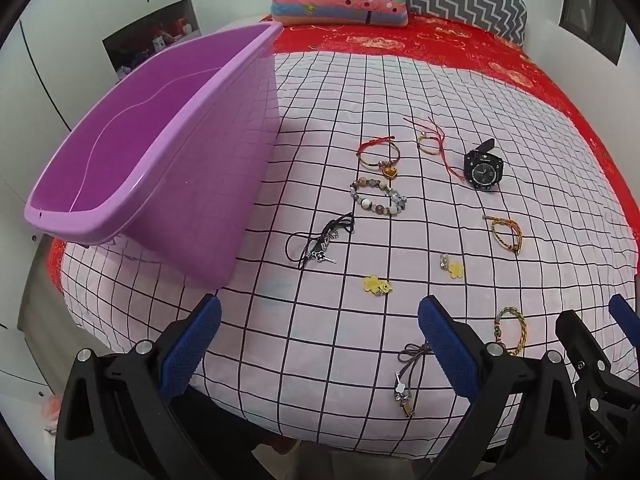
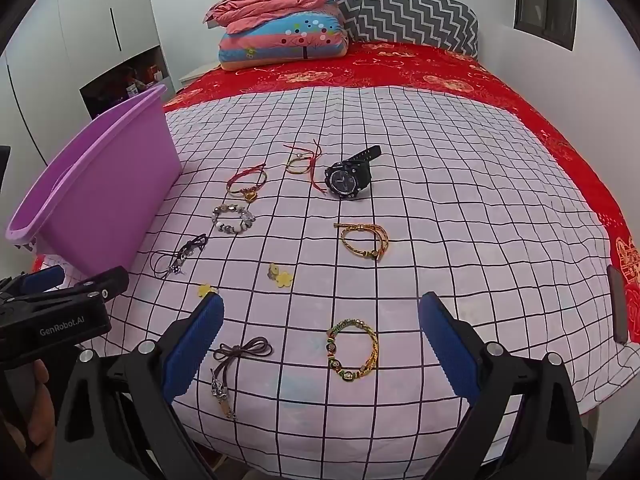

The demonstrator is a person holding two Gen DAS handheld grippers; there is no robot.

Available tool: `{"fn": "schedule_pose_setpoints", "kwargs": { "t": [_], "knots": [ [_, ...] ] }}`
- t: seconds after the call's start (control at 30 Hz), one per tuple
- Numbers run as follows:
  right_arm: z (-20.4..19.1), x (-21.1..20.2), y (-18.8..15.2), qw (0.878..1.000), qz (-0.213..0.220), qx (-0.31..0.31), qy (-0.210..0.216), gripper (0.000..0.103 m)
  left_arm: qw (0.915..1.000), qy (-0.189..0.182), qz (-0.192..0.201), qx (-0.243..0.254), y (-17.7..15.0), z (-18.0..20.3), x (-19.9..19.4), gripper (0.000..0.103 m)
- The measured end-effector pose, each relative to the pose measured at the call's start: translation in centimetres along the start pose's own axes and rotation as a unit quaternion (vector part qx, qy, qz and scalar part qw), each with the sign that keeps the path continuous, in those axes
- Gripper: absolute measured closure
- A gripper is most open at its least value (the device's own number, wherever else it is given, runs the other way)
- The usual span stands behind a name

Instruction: Organize jewelry

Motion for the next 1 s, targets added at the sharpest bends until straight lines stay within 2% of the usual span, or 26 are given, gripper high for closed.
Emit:
{"fn": "schedule_pose_setpoints", "kwargs": {
  "t": [1.0],
  "knots": [
    [0.08, -0.32, 0.08, 1.000, 0.006, 0.001, 0.001, 0.010, 1.0000, -0.001, 0.006, -0.003, 0.01, -0.01, -0.45, 0.006]
  ]
}}
Point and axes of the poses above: each gripper's, at about its wrist camera, not at the fingertips, and x roughly the way its jaws point, z to its right, y to its top, the point moved 8 cm from there along x, roughly the way its jaws point, and after that the axes turned 6 degrees about -z, right-handed, at the moved point
